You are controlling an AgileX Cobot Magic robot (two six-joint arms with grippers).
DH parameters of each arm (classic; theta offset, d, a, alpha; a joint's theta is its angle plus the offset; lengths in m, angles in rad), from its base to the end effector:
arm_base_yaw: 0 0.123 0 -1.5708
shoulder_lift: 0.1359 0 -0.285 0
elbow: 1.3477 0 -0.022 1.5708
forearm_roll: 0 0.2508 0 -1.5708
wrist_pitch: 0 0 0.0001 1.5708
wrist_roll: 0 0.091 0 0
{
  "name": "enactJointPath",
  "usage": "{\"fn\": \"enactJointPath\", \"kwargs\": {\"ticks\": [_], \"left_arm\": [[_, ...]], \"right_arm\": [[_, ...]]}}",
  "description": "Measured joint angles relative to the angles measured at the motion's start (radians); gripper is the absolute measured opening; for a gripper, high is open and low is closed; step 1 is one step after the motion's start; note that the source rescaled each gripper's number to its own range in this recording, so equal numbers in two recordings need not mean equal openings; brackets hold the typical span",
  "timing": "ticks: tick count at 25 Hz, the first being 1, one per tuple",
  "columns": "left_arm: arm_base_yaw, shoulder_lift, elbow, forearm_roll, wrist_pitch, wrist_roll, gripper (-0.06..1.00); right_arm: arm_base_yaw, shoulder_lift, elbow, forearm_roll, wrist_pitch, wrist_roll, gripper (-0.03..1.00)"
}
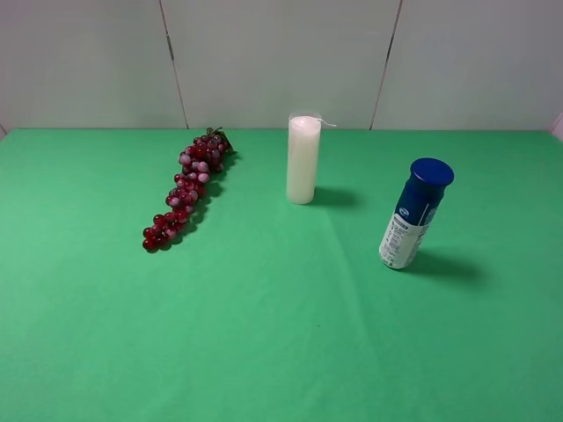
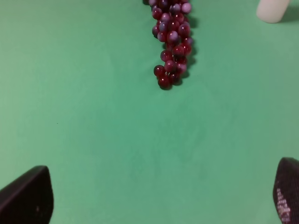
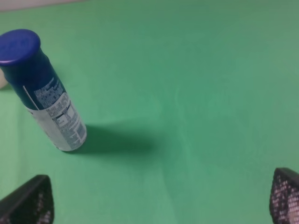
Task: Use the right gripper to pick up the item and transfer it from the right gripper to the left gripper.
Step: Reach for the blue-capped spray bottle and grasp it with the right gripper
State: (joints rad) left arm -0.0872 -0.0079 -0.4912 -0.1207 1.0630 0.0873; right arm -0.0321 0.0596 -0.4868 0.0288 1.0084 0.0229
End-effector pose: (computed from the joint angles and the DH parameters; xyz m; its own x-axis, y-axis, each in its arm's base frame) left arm -0.0063 -0.0091 0.2751 -0.4491 0.0676 -0.8909 0.1927 0.9810 -0.0227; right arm 0.0081 0.0020 0.2777 -0.4730 0.0534 -0.8794 0.0288 0.9986 0.0452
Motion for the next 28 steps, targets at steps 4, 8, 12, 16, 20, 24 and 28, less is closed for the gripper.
{"fn": "enactJointPath", "kwargs": {"ticks": [4, 8, 12, 16, 20, 24, 28], "left_arm": [[0.0, 0.0, 0.0, 0.0, 0.0, 0.0, 0.89], [0.0, 0.0, 0.0, 0.0, 0.0, 0.0, 0.89], [0.0, 0.0, 0.0, 0.0, 0.0, 0.0, 0.89], [0.0, 0.0, 0.0, 0.0, 0.0, 0.0, 0.89], [0.0, 0.0, 0.0, 0.0, 0.0, 0.0, 0.89], [0.0, 0.0, 0.0, 0.0, 0.0, -0.001, 0.89], [0.0, 0.0, 0.0, 0.0, 0.0, -0.001, 0.89]], "right_arm": [[0.0, 0.0, 0.0, 0.0, 0.0, 0.0, 1.0], [0.0, 0.0, 0.0, 0.0, 0.0, 0.0, 1.0], [0.0, 0.0, 0.0, 0.0, 0.0, 0.0, 1.0], [0.0, 0.0, 0.0, 0.0, 0.0, 0.0, 1.0], [0.0, 0.0, 0.0, 0.0, 0.001, 0.0, 1.0], [0.0, 0.0, 0.0, 0.0, 0.001, 0.0, 1.0], [0.0, 0.026, 0.0, 0.0, 0.001, 0.0, 1.0]]}}
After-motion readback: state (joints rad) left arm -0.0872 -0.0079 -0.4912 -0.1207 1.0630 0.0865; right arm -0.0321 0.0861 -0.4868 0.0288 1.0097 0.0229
